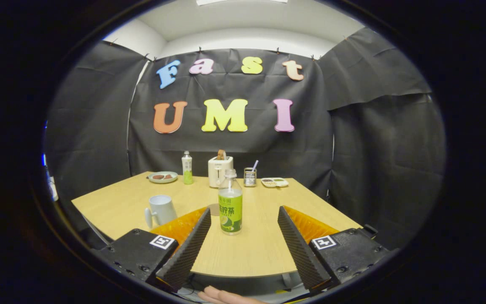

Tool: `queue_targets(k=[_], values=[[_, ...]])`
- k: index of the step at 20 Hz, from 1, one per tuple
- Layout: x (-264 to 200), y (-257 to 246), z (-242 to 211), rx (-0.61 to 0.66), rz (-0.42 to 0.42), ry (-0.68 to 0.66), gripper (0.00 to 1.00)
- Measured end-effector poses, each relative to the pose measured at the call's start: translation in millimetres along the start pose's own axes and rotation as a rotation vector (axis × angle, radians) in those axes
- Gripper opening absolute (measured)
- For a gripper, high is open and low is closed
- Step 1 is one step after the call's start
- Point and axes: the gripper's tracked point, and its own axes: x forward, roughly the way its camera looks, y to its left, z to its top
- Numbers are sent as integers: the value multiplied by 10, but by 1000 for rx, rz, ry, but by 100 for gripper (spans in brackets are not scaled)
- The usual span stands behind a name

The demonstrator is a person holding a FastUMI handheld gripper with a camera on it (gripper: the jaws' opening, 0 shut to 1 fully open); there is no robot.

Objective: Take the bottle from table, then pour the juice into the cup, finally place the bottle on the coaster

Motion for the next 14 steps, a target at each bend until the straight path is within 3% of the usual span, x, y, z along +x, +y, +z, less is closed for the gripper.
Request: queue_targets(k=[8,14], values=[[151,64,-106,4,8,1,100],[606,108,-254,13,0,-12,100]])
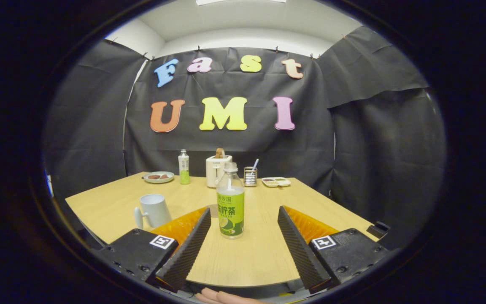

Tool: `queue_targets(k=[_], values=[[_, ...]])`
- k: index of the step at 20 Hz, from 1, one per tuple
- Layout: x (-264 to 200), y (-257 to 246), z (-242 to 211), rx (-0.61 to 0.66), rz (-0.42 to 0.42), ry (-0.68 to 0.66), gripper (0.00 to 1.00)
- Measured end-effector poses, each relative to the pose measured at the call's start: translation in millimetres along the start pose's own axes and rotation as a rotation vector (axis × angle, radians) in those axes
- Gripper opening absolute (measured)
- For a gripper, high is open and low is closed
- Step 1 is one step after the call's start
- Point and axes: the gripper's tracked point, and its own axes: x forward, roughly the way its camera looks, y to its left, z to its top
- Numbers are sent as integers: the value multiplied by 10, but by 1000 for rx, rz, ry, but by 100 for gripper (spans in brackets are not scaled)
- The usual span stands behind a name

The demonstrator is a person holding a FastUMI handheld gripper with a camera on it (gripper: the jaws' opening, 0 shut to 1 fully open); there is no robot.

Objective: Take the bottle from table, then pour the juice into the cup, finally place the bottle on the coaster

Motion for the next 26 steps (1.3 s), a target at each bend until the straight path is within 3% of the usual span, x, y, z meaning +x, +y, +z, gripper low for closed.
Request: queue_targets(k=[5,14,17,20,25,26], values=[[435,176,-90,-6,50,-23,100],[1152,326,-230,3,51,3,100],[1296,392,-92,-12,63,-28,100],[1468,287,-49,-26,0,-44,100],[1588,373,-64,16,37,-4,100],[1598,331,-64,21,26,-4,94]])
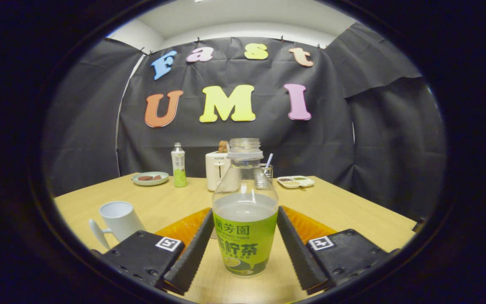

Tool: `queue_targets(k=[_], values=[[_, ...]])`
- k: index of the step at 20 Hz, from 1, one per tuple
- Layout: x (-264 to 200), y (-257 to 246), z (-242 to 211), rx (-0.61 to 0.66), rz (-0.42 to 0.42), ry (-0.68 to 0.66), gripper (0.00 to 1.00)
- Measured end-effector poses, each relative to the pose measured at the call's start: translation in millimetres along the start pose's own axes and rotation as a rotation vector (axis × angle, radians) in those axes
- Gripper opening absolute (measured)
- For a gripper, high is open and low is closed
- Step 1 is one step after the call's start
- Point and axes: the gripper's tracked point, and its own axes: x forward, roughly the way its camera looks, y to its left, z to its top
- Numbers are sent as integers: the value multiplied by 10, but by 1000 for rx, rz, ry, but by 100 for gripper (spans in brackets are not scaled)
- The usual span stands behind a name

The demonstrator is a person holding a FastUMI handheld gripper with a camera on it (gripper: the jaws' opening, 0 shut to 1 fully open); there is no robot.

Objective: Take the bottle from table, then pour the juice into the cup, finally place the bottle on the coaster

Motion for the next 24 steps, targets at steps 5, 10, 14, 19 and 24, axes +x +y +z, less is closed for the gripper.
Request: queue_targets(k=[5,10,14,19,24], values=[[-126,-24,100,-51,-25,19,79],[-217,-135,237,-146,-88,47,79],[-269,-133,354,-233,-85,65,80],[-312,-155,494,-402,-117,74,80],[-332,-127,561,-673,-175,92,80]])
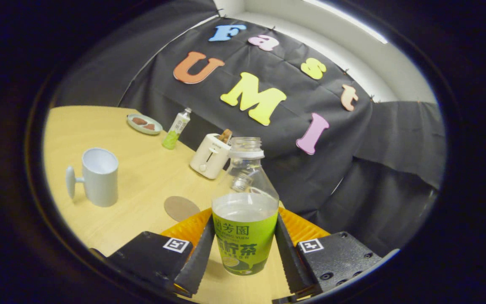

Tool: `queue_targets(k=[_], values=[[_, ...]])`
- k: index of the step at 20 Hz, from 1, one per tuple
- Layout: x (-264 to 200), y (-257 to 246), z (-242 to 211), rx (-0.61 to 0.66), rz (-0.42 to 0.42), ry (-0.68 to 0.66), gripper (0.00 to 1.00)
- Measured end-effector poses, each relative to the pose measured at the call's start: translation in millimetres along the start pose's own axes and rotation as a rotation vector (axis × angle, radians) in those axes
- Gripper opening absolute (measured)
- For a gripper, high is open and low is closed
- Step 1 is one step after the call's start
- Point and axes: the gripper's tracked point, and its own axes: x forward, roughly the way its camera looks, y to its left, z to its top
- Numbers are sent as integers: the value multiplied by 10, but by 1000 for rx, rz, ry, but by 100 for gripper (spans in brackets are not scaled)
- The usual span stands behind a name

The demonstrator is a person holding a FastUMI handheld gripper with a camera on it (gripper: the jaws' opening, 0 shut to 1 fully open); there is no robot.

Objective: Take the bottle from table, then pour the juice into the cup, finally place the bottle on the coaster

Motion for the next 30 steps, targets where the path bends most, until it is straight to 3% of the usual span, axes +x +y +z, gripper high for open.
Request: queue_targets(k=[5,17,30], values=[[-70,68,100,-248,-73,-11,80],[-152,377,582,-651,-174,-63,80],[-107,516,894,-939,-264,-134,80]])
